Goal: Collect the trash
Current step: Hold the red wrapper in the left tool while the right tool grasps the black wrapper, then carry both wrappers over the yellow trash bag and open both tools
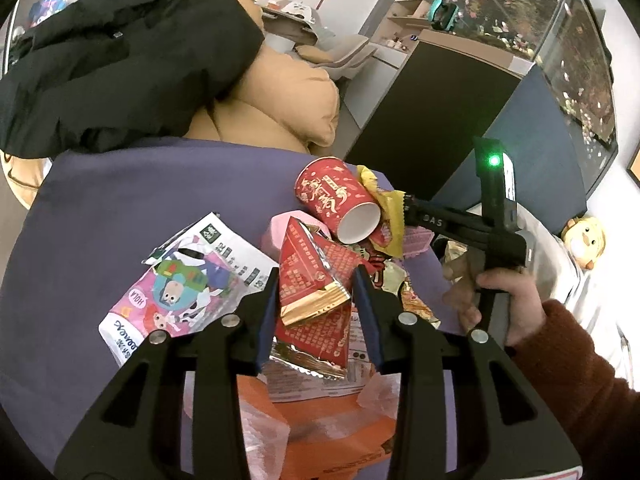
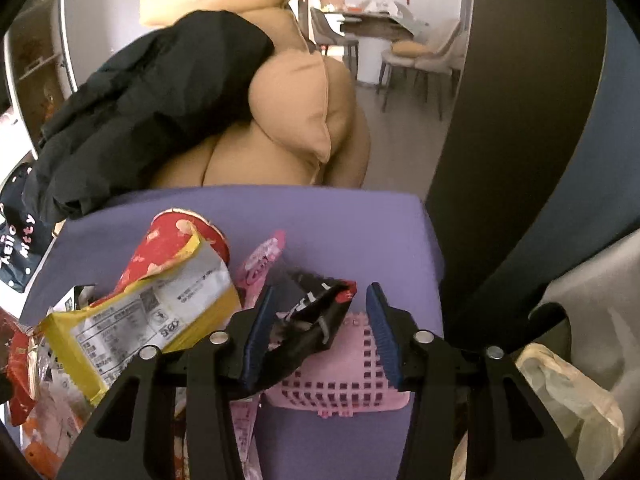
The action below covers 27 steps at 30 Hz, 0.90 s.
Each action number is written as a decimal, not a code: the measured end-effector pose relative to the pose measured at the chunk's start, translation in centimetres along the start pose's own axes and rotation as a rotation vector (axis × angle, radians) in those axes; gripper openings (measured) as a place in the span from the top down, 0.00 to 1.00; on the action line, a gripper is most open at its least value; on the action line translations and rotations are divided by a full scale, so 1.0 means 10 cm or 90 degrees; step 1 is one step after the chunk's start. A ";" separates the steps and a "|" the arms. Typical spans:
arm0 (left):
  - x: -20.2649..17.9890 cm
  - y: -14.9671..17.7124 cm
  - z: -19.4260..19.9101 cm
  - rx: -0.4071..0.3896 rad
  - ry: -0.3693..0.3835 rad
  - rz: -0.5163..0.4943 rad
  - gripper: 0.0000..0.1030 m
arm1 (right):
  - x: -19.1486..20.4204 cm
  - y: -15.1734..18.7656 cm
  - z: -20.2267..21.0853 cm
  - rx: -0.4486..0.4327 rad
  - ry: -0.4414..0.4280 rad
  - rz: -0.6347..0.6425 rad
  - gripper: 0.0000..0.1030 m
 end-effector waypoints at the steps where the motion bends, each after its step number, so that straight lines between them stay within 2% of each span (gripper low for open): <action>1: 0.00 0.00 0.00 0.000 0.000 0.000 0.67 | 0.01 0.01 0.04 -0.006 -0.017 -0.001 0.80; 9: -0.20 -0.03 0.07 -0.008 0.005 -0.021 0.67 | -0.05 0.10 0.89 -0.089 -0.069 0.011 0.82; 16: -0.68 -0.07 0.12 -0.013 0.018 -0.073 0.67 | -0.42 0.36 1.65 -0.171 -0.038 0.011 0.82; 21: -1.10 -0.05 0.04 0.001 0.025 -0.112 0.67 | -0.82 0.66 1.96 -0.202 -0.014 -0.010 0.82; 27: -1.65 0.03 -0.25 0.043 0.079 -0.146 0.67 | -1.34 1.06 2.26 -0.224 0.011 -0.061 0.82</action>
Point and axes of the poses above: each gripper's, at about its wrist camera, not at the fingertips, and z roughly against the way its jaws point, x to its left, y to its underside, the point moved 4 cm from there along -z, roughly the way its jaws point, and after that the axes turned 7 degrees about x, right-handed, at the moved point
